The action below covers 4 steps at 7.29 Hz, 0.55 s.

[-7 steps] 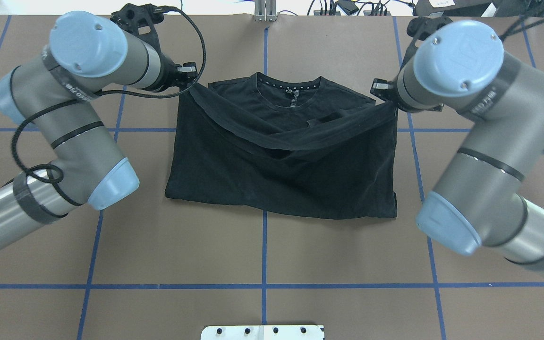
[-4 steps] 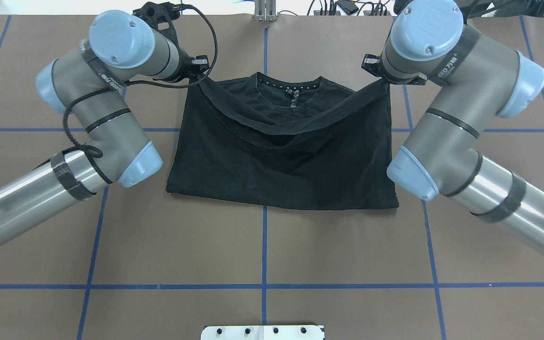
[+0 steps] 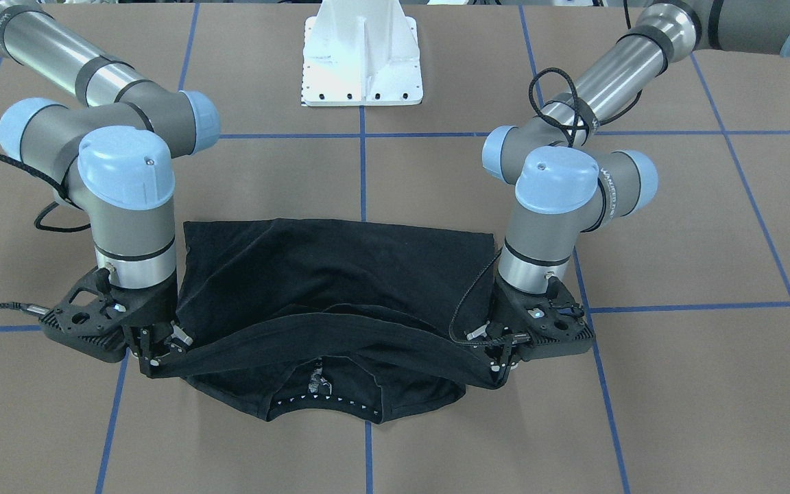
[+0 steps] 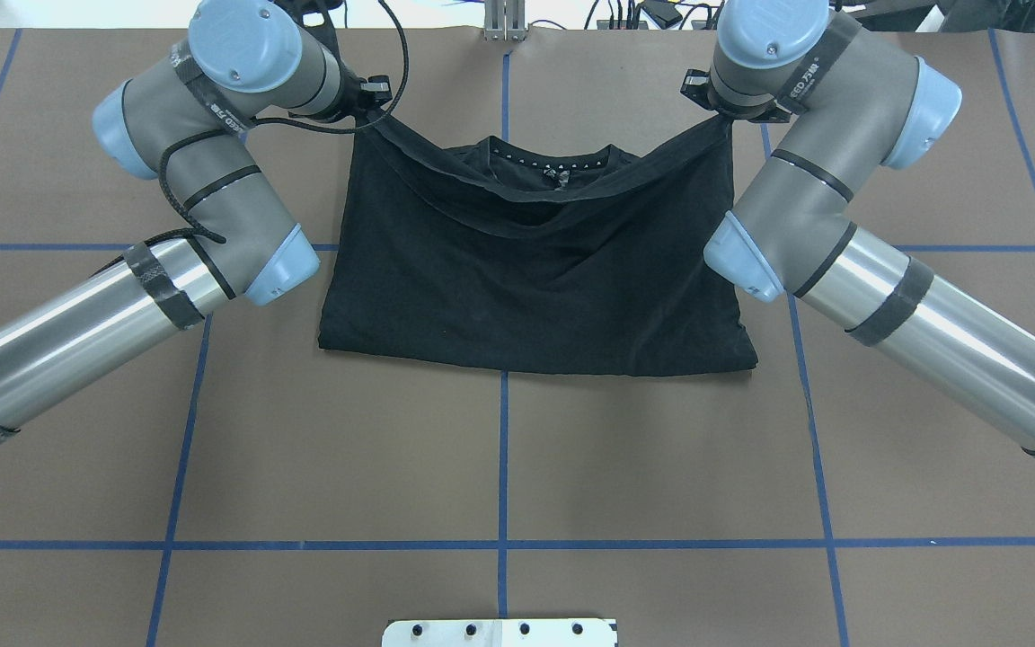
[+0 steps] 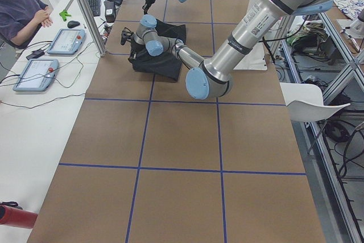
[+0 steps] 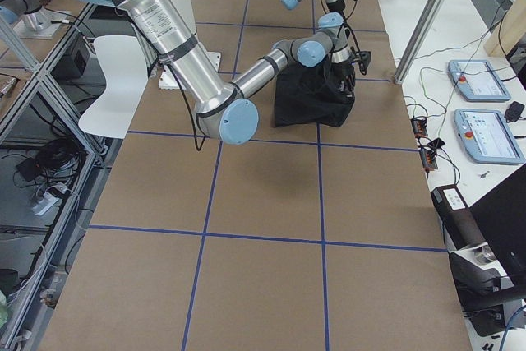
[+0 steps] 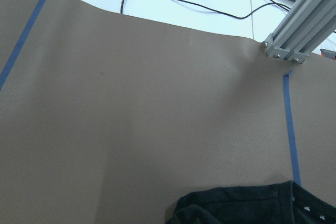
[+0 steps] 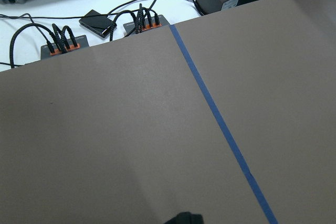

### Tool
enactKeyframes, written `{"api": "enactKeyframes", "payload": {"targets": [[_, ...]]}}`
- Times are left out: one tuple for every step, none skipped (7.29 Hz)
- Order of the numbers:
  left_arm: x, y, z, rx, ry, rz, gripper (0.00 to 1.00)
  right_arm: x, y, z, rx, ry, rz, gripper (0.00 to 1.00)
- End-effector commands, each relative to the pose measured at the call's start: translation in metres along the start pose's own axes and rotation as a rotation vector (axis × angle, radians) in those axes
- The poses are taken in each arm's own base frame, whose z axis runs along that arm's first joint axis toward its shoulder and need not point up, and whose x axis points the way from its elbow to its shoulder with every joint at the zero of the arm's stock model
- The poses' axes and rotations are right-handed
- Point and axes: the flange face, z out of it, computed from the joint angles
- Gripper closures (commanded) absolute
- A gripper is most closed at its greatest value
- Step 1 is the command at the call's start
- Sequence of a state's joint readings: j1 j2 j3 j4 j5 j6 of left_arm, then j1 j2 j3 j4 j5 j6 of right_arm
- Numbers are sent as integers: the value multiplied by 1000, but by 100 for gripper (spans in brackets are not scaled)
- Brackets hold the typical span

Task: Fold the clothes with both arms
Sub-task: 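Release the hem and move the left gripper to the folded shirt's side edge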

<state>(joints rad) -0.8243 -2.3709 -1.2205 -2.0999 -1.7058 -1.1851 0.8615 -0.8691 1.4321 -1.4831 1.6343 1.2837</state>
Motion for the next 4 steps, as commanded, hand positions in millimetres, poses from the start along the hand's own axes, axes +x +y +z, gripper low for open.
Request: {"api": "enactKeyframes", "payload": {"targets": [[-8,-1,34,0,5,6,100,4,-8,38,-15,-2,-67,100],[-10,3,40,-7,-1,9,100,10,-8,58,-19,6,-80,100],[-12,6,45,-9,0,10,100,14,-3,75,-26,15,-90,100],[-13,6,47,-9,1,10,100,18,-2,83,-24,11,-114,100]]}}
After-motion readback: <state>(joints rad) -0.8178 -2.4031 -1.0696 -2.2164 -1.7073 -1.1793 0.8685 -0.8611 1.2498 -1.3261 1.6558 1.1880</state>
